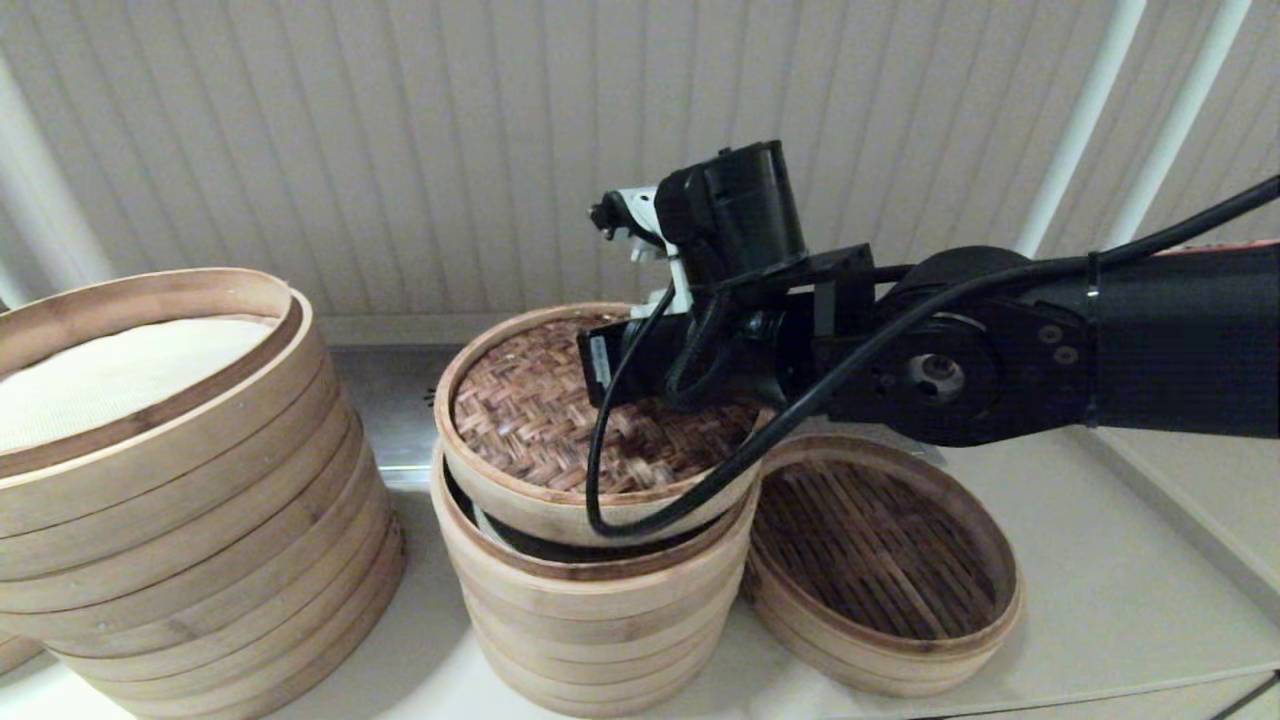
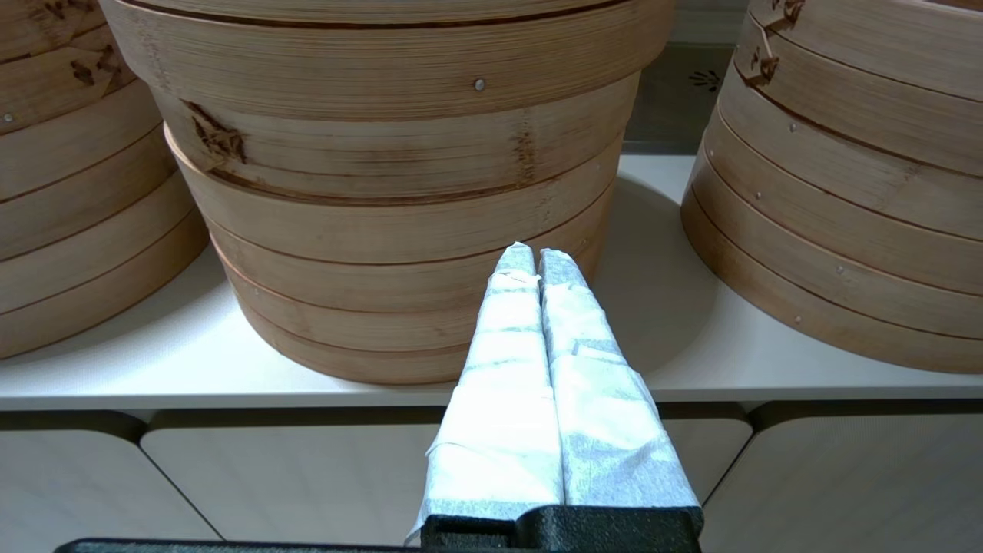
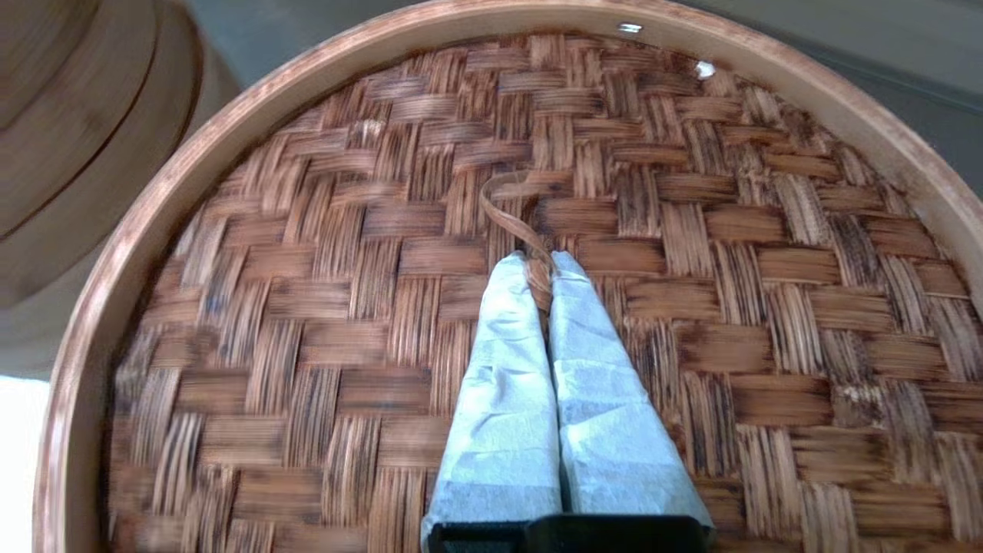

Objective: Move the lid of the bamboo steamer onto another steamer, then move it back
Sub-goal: Put the steamer

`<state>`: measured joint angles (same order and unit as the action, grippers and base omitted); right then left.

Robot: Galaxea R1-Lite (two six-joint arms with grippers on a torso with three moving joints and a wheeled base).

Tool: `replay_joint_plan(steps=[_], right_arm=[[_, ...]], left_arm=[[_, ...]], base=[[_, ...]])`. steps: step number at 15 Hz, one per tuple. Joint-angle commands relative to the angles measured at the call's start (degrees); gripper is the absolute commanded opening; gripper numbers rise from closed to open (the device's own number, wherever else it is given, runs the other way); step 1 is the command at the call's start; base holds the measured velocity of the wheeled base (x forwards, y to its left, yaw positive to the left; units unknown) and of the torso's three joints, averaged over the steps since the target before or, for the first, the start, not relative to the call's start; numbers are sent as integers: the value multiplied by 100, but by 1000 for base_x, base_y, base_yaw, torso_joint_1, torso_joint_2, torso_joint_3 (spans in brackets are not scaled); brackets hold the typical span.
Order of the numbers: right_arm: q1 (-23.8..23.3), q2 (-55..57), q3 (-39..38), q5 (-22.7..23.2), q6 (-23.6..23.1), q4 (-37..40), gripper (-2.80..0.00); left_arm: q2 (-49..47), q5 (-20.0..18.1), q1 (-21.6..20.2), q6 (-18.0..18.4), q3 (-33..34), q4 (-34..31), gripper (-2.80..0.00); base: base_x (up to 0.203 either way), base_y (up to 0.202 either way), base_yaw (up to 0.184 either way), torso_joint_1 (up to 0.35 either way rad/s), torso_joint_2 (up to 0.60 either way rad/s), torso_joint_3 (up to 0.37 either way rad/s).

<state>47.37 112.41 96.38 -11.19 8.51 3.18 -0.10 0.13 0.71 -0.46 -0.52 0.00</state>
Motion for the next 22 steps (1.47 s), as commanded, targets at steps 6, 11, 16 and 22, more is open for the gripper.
replay_joint_plan(steps=[6, 11, 16, 22], right_arm=[[185, -96, -84, -94, -16, 7, -280], [185, -137, -326, -103, 2, -2, -280], [176, -211, -541, -94, 10, -19, -280], [222, -442, -539, -98, -16, -37, -280]], left_arm=[[1, 4, 0, -7, 0, -9, -280], [1, 4, 0, 2, 0, 0, -280], [1, 4, 0, 2, 0, 0, -280], [1, 4, 0, 2, 0, -8, -280]], base=[[0, 0, 0, 0, 0, 0], [0, 0, 0, 0, 0, 0], [0, 0, 0, 0, 0, 0], [0, 0, 0, 0, 0, 0]])
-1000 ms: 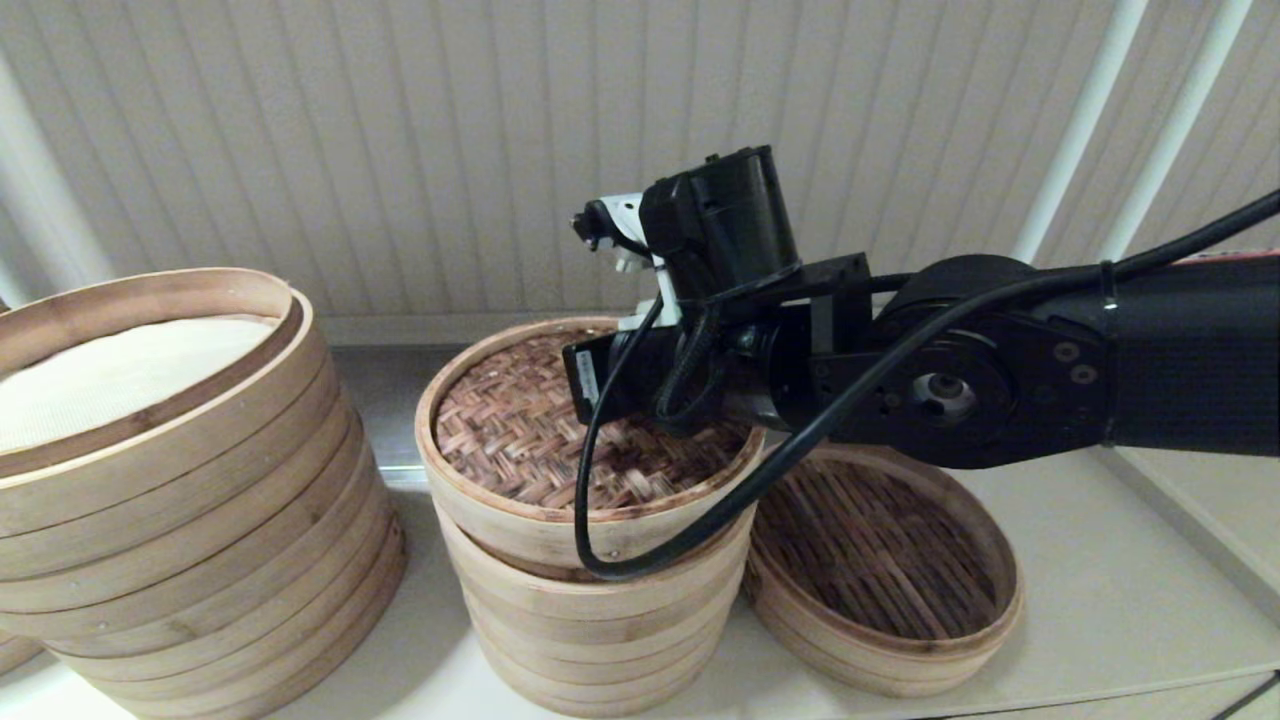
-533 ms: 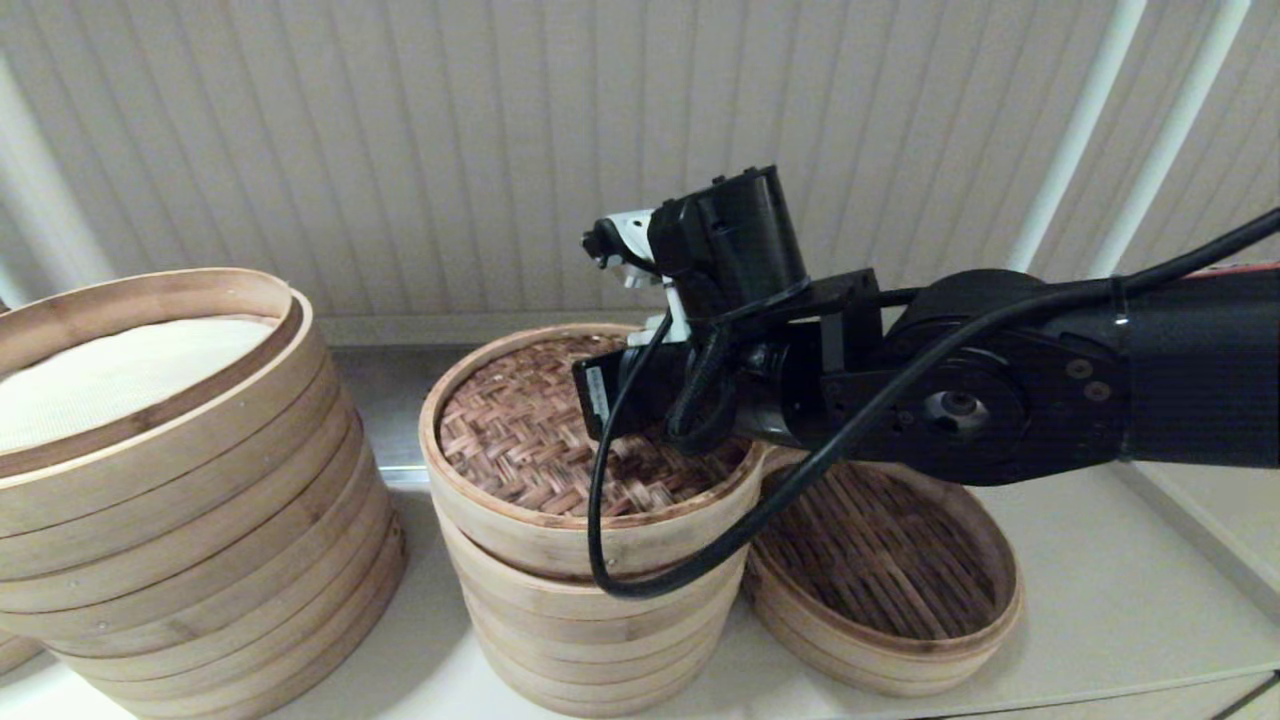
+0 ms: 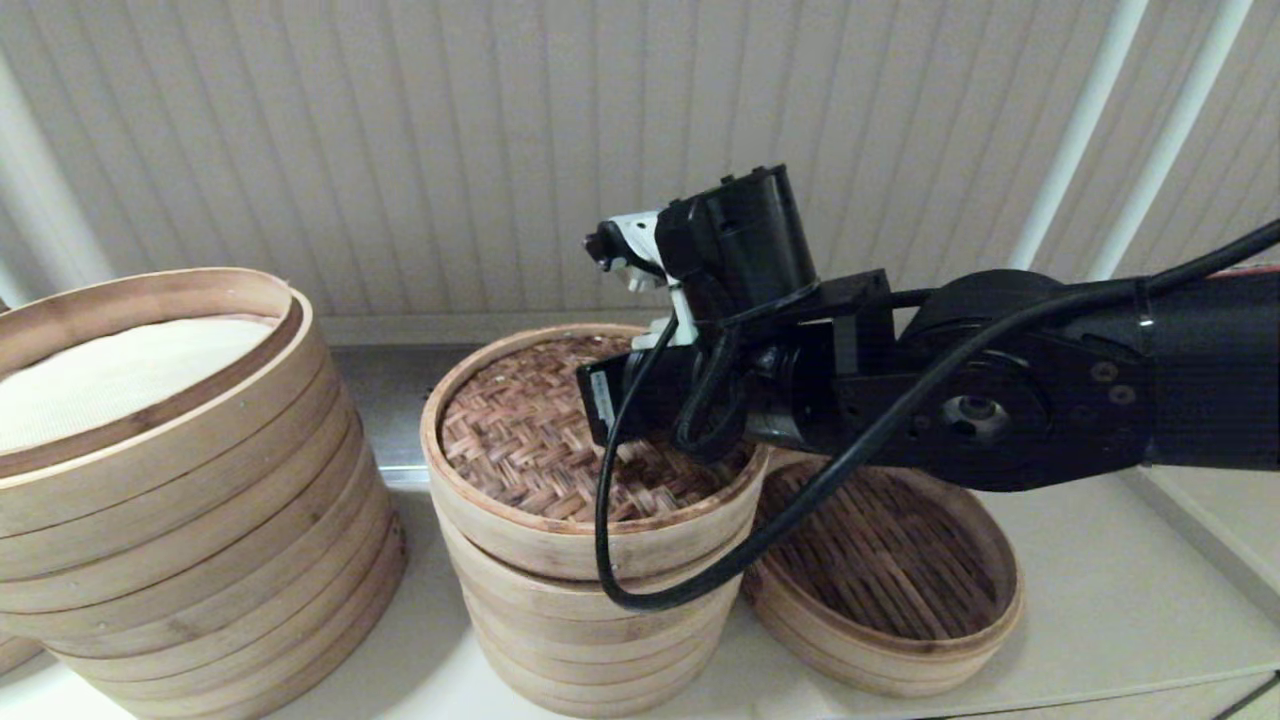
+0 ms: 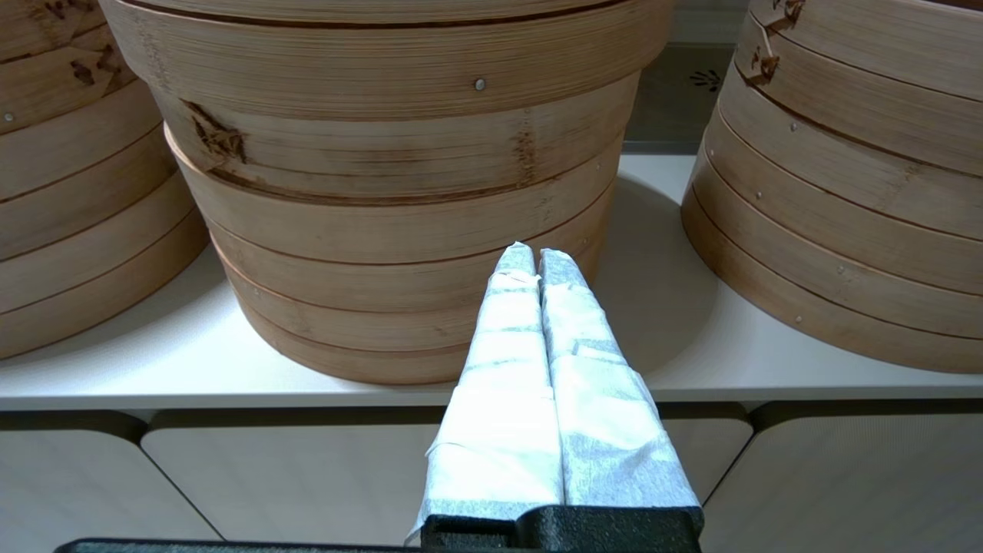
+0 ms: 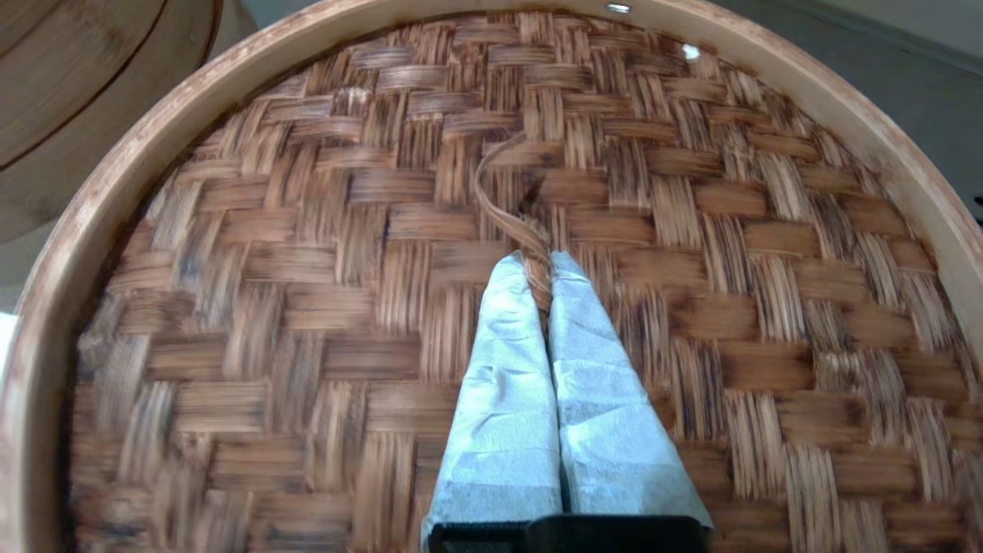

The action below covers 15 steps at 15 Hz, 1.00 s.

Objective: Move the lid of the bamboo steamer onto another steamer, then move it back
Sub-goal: Put the steamer

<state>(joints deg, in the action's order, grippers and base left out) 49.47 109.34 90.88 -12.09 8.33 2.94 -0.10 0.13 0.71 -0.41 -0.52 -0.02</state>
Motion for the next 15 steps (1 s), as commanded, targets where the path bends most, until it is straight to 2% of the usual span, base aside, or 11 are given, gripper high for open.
replay_joint_plan(steps=[1, 15], right_arm=[[10, -193, 0, -4, 2, -4, -280], [9, 202, 148, 58, -4, -250, -280]], left_arm=[[1, -5, 0, -2, 0, -6, -280], [1, -1, 0, -2, 0, 2, -280]], base=[[0, 0, 0, 0, 0, 0], [0, 0, 0, 0, 0, 0]])
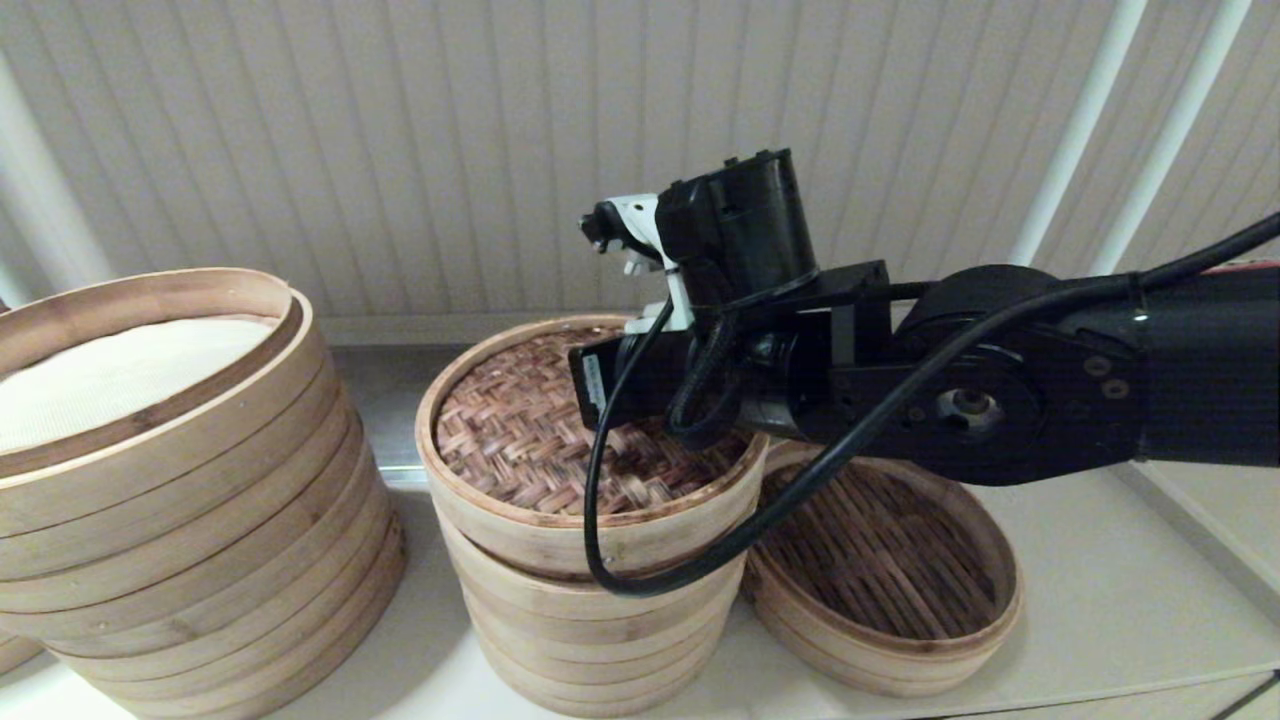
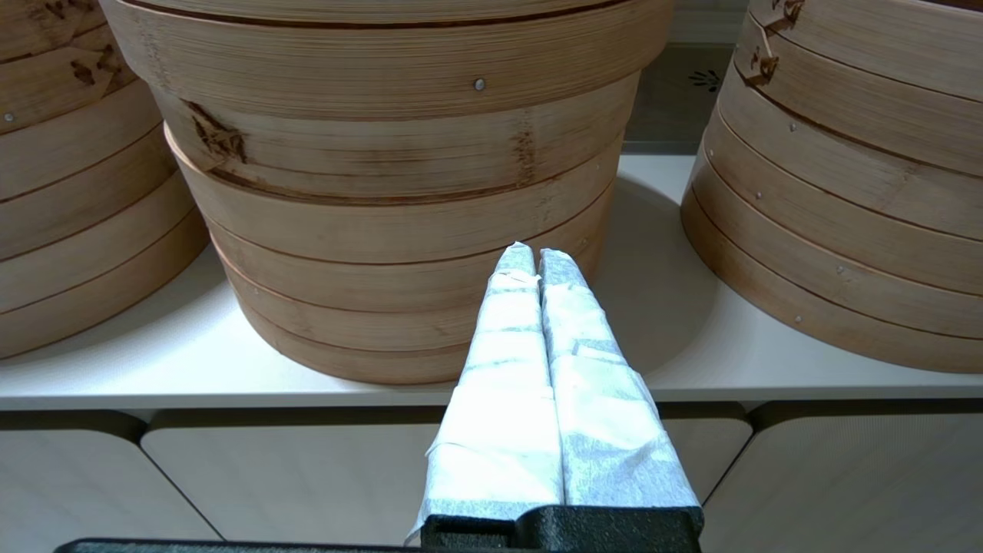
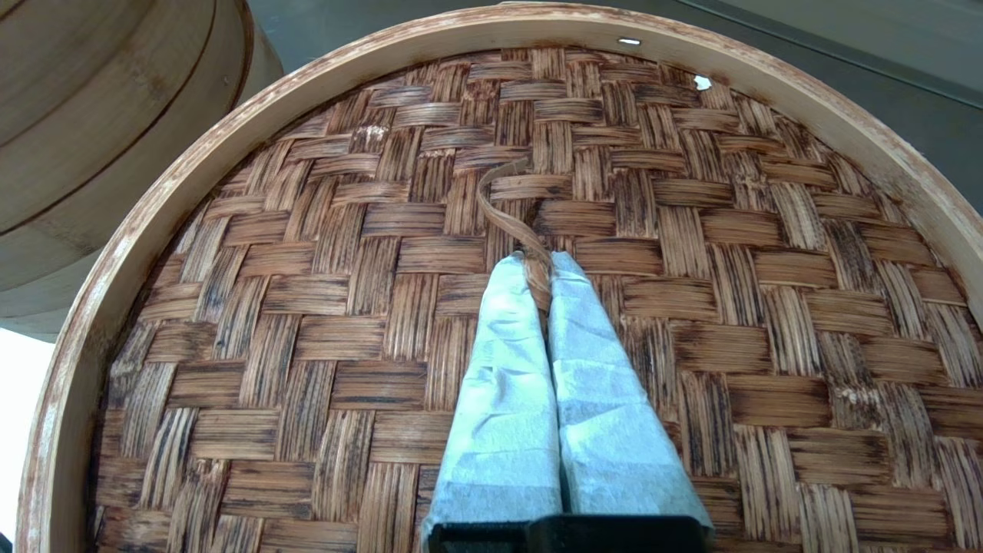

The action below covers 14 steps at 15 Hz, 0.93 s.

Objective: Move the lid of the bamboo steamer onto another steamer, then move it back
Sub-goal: Put the steamer

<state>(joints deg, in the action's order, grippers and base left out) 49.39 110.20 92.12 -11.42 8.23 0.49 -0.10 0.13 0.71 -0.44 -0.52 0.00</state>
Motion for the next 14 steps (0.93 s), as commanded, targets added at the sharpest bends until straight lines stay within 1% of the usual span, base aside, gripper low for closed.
replay_joint_plan(steps=[1, 5, 10, 14], right_arm=[[27, 116, 17, -10, 12, -5, -280], [106, 75, -152, -43, 38, -4, -280], [27, -86, -489, -54, 56, -15, -280], [24, -151, -560, -54, 53, -45, -280]], left_arm=[[1, 4, 0, 0, 0, 0, -280], [1, 4, 0, 0, 0, 0, -280], [1, 4, 0, 0, 0, 0, -280], [1, 4, 0, 0, 0, 0, -280]], base=[[0, 0, 0, 0, 0, 0], [0, 0, 0, 0, 0, 0], [0, 0, 0, 0, 0, 0], [0, 0, 0, 0, 0, 0]])
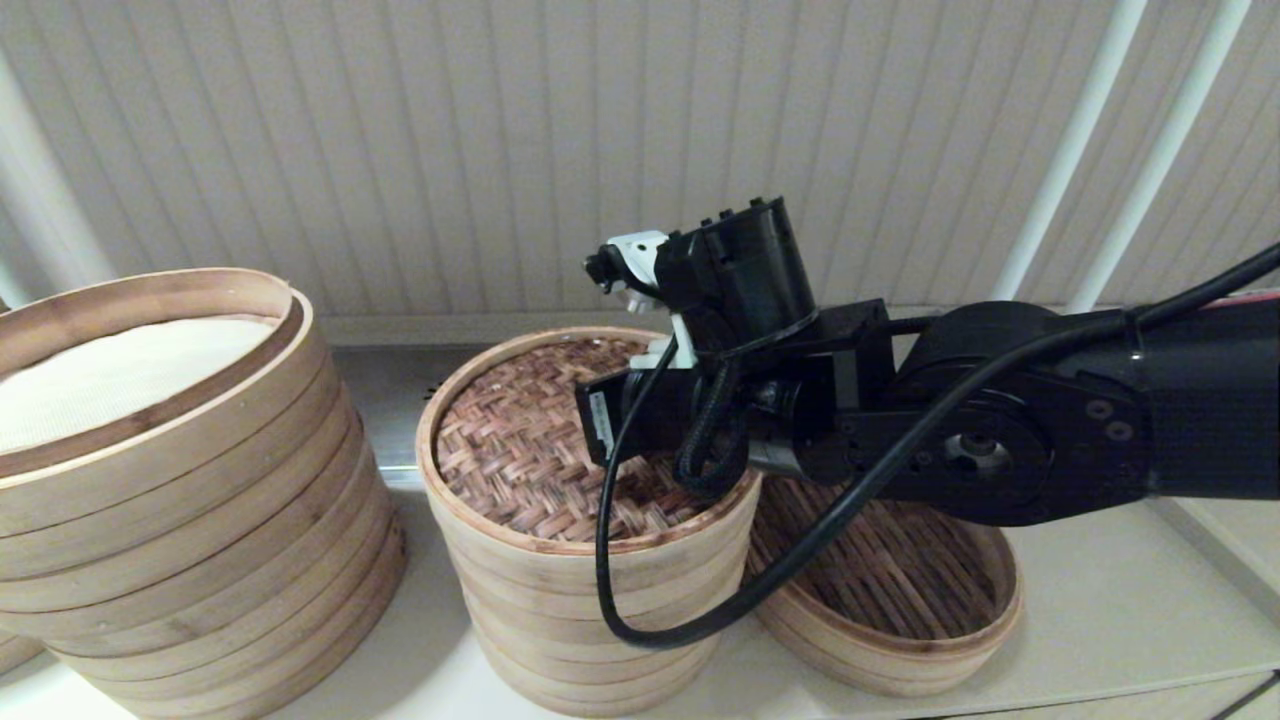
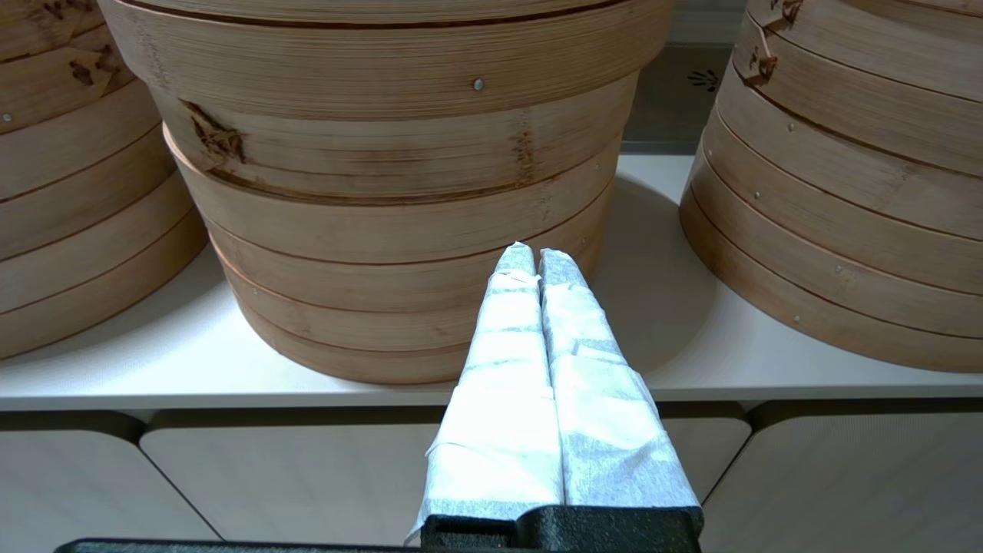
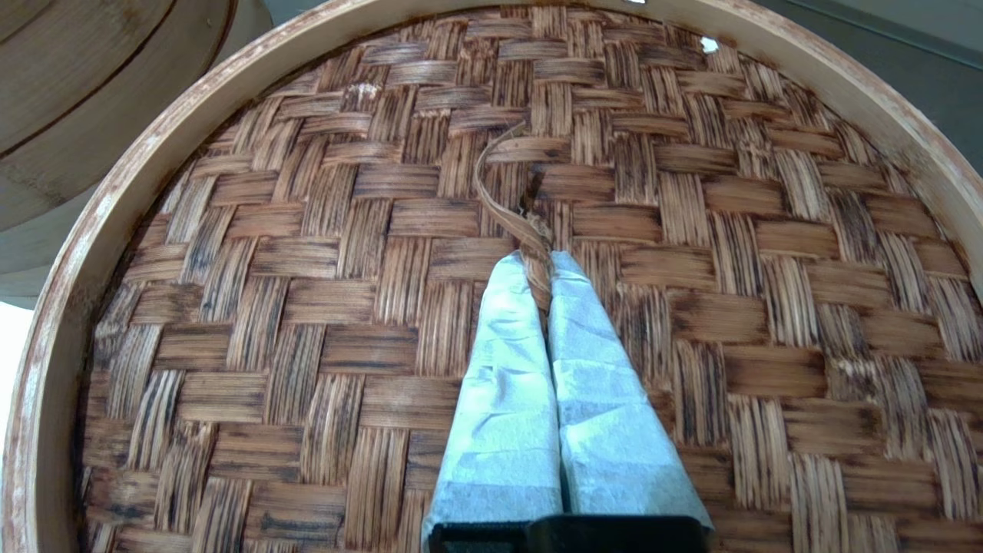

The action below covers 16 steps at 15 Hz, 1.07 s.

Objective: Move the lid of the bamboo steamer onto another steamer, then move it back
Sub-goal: Put the steamer, then pick up the steamer

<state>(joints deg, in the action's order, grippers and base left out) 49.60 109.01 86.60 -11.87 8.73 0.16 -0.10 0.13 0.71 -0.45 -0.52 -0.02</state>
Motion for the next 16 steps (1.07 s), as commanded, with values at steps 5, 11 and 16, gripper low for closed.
replay_joint_plan(steps=[5, 11, 16], right_arm=[[8, 32, 58, -25, -27, -39, 0], [-59, -185, 139, -128, -47, -373, 0], [-359, -894, -114, -258, -41, -367, 0]], left_arm=[[1, 4, 0, 1, 0, 2, -280], [1, 4, 0, 1, 0, 2, -280], [1, 4, 0, 1, 0, 2, -280]], base=[[0, 0, 0, 0, 0, 0], [0, 0, 0, 0, 0, 0], [0, 0, 0, 0, 0, 0]])
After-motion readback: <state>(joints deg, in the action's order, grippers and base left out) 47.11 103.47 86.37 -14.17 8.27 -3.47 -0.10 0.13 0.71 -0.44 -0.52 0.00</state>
